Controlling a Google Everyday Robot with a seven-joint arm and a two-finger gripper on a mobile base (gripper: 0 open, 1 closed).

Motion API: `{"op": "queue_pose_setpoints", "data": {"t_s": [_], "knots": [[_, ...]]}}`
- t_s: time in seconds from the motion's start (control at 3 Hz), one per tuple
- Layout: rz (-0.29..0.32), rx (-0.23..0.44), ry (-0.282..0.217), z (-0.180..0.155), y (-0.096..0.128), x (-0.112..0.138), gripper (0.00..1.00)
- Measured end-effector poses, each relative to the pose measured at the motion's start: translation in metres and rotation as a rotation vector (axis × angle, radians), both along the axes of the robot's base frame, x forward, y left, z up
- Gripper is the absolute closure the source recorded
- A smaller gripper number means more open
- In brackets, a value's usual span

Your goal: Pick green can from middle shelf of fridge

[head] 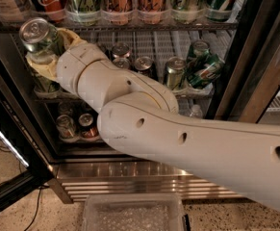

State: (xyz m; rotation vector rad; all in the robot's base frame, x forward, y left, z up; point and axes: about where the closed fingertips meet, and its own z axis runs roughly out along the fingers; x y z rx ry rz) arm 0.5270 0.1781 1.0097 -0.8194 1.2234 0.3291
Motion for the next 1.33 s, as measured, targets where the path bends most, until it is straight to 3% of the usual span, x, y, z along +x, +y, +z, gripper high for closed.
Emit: {"op": "queue_pose_setpoints", "data": {"t_s": [0.67,1.0,1.33], "knots": [[0.158,0.006,0.064,-0.061,0.008,-0.073,1.0],[0.173,0.019,0.11,-0.082,-0.001,-0.095,1.0],[0.173,0.019,0.11,-0.082,-0.001,-0.095,1.0]]}}
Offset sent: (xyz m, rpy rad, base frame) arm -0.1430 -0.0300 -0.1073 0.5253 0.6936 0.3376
